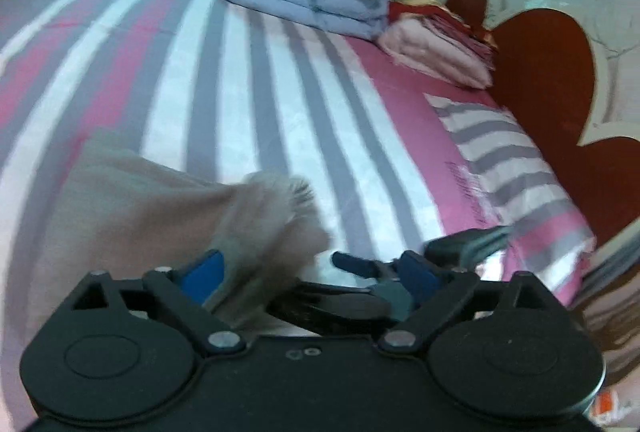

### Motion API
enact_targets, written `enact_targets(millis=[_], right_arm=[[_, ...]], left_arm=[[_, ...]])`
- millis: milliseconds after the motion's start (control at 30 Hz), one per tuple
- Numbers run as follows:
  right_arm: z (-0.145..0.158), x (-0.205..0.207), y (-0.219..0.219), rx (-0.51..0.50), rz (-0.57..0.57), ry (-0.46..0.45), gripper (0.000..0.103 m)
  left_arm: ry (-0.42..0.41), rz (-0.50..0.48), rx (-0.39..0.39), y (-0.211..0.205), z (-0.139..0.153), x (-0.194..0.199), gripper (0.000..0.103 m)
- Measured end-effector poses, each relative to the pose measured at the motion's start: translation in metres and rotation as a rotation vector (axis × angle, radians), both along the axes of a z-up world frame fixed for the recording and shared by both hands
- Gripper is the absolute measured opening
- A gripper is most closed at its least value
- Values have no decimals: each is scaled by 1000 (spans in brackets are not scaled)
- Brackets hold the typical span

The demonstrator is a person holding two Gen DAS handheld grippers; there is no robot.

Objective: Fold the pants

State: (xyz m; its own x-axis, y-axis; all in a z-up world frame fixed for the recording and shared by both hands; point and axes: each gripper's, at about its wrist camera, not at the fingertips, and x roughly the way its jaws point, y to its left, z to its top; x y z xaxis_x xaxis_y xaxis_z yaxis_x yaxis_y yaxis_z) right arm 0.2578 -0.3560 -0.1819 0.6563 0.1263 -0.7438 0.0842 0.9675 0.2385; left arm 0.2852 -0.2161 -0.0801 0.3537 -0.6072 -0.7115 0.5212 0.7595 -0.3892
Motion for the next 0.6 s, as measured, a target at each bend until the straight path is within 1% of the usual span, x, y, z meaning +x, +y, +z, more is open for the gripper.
enact_targets(millis=[33,67,167,267,333,400,467,533,567,600], right_arm=[[-4,-2,-6,-7,-24,26,80],[-6,-5,-11,-3,-27,34,80],[-10,-26,-25,24,-34,36,81],[-11,-46,-49,151,-71,71,81],[-11,-57,-60,238,-84,76,81],[-11,-64,-68,342,-96,72,81],[-12,-65,-75,449,-126,77,81],[-14,-64,-76,539,-166,101,81],[-14,-60,-75,567,-180,112,81],[-13,-59,-74,573,-188,114,81]], left_arm=[[-11,-2,5,-4,-1,-2,73],[-26,5,17,-7,-2,-3,71],[-60,48,45,1,-4,0,71],[-37,155,54,31,-10,19,72],[-27,220,82,53,-19,31,72],[-48,267,167,71,-33,38,72],[-48,290,229,87,-51,41,72],[6,288,239,98,-69,42,69],[38,290,240,103,-80,42,68],[64,296,249,107,-91,41,67]])
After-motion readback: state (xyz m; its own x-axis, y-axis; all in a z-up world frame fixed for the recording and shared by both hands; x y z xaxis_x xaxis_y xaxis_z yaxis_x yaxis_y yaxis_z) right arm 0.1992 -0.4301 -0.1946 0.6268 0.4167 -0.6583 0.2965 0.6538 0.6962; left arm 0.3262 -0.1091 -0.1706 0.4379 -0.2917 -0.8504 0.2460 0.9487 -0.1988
